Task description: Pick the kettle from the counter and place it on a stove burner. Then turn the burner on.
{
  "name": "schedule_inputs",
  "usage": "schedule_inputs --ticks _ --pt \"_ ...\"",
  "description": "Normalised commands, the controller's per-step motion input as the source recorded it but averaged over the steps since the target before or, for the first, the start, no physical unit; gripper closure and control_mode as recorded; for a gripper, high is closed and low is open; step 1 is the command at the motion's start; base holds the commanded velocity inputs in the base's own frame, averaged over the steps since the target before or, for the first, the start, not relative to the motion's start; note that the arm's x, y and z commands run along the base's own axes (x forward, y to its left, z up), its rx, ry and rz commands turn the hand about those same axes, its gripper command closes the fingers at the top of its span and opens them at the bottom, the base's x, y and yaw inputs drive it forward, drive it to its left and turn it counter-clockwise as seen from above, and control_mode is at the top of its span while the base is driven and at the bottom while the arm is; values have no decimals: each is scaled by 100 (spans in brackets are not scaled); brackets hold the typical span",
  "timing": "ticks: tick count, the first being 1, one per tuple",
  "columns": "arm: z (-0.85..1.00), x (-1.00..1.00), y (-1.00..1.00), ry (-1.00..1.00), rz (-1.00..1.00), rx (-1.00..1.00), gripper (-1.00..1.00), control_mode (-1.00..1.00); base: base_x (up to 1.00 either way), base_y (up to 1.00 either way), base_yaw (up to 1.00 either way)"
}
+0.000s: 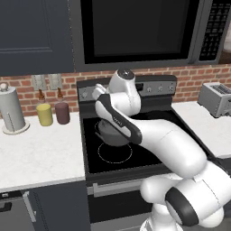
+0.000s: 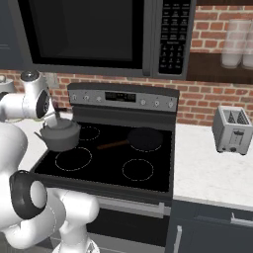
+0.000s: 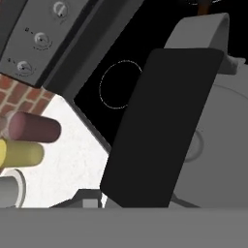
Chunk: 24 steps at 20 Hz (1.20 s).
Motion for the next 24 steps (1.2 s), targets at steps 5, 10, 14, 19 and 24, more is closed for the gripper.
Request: schedule_inputs --ticks 5,10,14,19,24 --pt "-50 10 8 -1 1 0 100 -100 0 0 0" --pt "-41 15 10 -7 0 0 100 -100 0 0 0" --pt "-39 17 1 -11 0 0 100 -100 0 0 0" --pt "-38 20 4 -10 0 0 100 -100 0 0 0" --pt "-36 25 1 -11 0 0 100 -100 0 0 0"
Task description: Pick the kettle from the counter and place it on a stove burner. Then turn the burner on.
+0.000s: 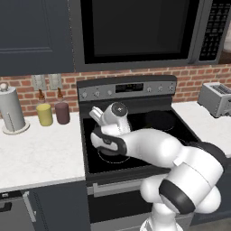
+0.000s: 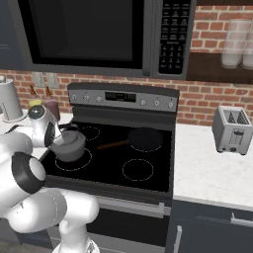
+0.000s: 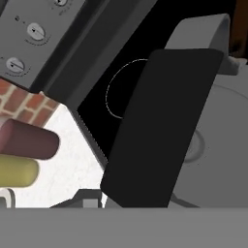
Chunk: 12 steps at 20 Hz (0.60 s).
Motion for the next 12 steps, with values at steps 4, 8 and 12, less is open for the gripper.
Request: schedule_inputs --ticks 4,8,12 --pt "-41 19 1 -5 0 -1 100 -100 0 0 0" --pt "-42 4 0 0 0 -2 100 -100 0 0 0" --pt "-31 2 3 0 0 -1 100 -100 0 0 0"
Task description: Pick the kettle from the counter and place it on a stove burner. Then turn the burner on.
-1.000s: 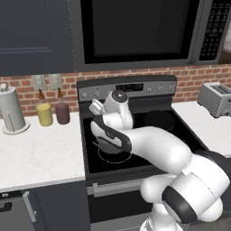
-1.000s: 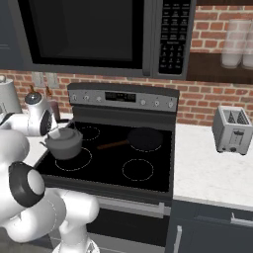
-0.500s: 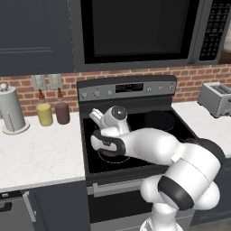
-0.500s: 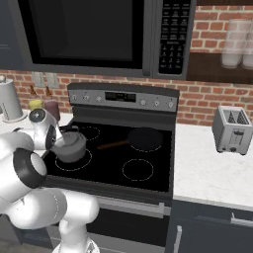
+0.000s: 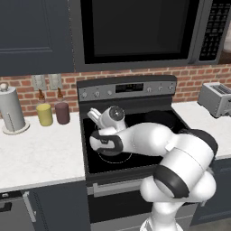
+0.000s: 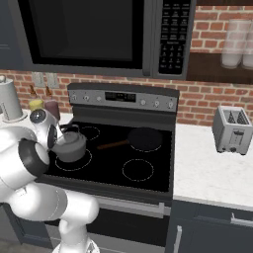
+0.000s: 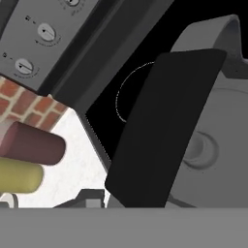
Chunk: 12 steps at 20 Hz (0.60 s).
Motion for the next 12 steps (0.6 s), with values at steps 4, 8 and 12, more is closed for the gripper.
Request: schedule_inputs --ticks 4,8,12 --pt "-8 0 1 0 0 -1 100 -100 0 0 0" --pt "0 0 0 0 0 0 -100 -100 0 0 0" --pt "0 -1 0 0 0 0 -100 -100 0 0 0"
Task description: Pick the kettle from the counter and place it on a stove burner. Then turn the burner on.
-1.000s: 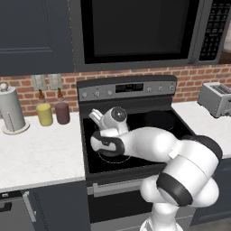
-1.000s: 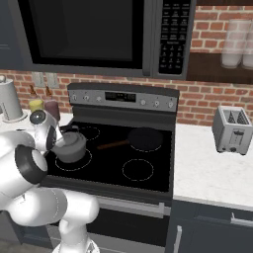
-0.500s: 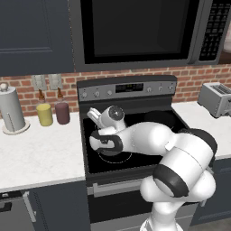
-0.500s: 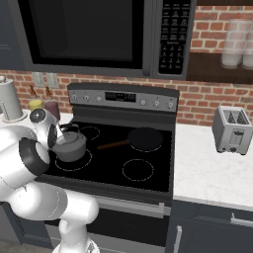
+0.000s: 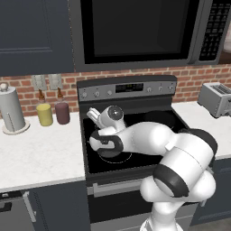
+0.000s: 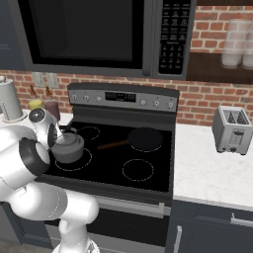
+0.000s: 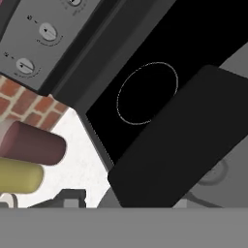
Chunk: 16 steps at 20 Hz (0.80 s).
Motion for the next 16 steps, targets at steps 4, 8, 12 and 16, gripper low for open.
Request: schedule_inputs --ticks 4,8,12,16 --pt "16 -10 0 -4 0 0 -100 -100 0 0 0" --pt "58 -17 0 -8 0 -2 -100 -100 0 0 0" --pt "84 -16 0 -11 0 -8 -100 -100 0 0 0" --pt "100 -2 11 -18 3 -11 -100 -100 0 0 0"
